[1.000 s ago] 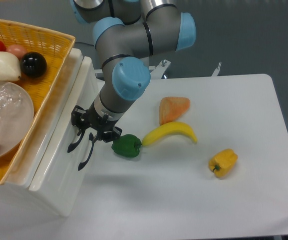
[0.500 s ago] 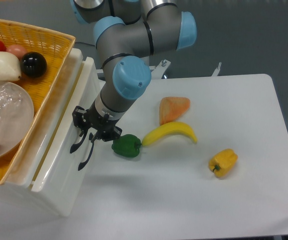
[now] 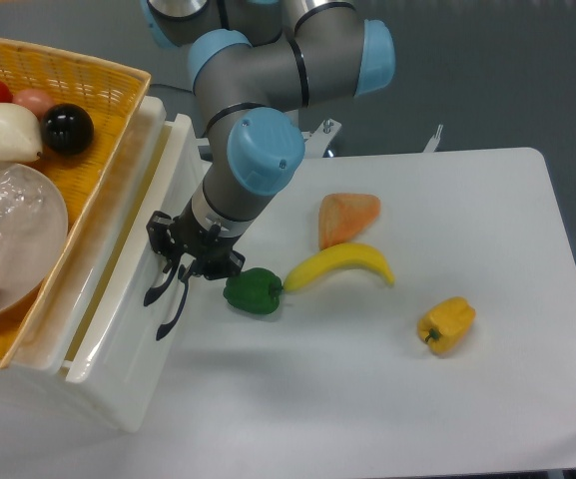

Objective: Slide the top white drawer open
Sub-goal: 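Pull the handle outward to start sliding the upper drawer open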

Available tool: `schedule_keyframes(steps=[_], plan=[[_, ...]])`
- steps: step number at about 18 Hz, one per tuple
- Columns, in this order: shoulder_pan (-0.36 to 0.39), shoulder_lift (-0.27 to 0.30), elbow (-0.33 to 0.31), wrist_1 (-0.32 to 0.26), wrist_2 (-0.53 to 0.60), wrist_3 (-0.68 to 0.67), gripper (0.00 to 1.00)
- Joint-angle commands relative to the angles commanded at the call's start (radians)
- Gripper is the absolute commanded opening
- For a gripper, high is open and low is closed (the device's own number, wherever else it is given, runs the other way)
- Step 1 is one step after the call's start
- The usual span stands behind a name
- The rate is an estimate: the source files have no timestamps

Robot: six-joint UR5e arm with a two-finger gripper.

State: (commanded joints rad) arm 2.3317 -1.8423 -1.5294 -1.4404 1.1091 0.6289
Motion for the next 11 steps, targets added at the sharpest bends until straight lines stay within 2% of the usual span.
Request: schedule_keyframes(steps=[11], plan=[[0.002, -0.008, 0.006, 0.008, 0.006, 0.006, 0.23]])
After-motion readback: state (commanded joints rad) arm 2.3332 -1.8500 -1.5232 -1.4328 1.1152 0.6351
